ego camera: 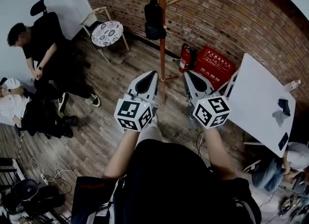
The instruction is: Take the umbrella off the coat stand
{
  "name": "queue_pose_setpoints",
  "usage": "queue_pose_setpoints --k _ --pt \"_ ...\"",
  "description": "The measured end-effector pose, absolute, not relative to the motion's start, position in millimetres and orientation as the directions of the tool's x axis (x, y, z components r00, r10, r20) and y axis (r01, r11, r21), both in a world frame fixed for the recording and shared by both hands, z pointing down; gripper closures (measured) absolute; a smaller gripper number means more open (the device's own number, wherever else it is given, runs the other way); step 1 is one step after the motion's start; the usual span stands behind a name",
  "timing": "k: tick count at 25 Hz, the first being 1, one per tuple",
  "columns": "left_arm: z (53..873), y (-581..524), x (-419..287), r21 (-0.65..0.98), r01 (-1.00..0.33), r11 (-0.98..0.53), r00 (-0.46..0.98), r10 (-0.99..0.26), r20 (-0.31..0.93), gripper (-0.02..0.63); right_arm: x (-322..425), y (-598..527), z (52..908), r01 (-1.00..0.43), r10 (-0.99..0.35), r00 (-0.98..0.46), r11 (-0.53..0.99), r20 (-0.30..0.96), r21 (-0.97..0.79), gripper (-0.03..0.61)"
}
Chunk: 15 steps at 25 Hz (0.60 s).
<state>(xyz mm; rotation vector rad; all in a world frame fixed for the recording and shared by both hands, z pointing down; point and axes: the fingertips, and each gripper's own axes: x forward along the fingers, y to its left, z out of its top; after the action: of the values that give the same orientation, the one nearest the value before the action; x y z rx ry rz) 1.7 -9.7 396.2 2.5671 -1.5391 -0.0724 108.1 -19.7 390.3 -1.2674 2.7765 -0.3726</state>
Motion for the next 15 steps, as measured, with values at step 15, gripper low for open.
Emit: queue_pose_setpoints --k 15 --pt "391.4 -74.3 -4.0 0.149 -0.872 -0.467 0.477 -0.878 0.043 0.595 102.6 -89.5 387.8 -0.742 -0.758 -0.65 0.617 0.054 -0.262 0.551"
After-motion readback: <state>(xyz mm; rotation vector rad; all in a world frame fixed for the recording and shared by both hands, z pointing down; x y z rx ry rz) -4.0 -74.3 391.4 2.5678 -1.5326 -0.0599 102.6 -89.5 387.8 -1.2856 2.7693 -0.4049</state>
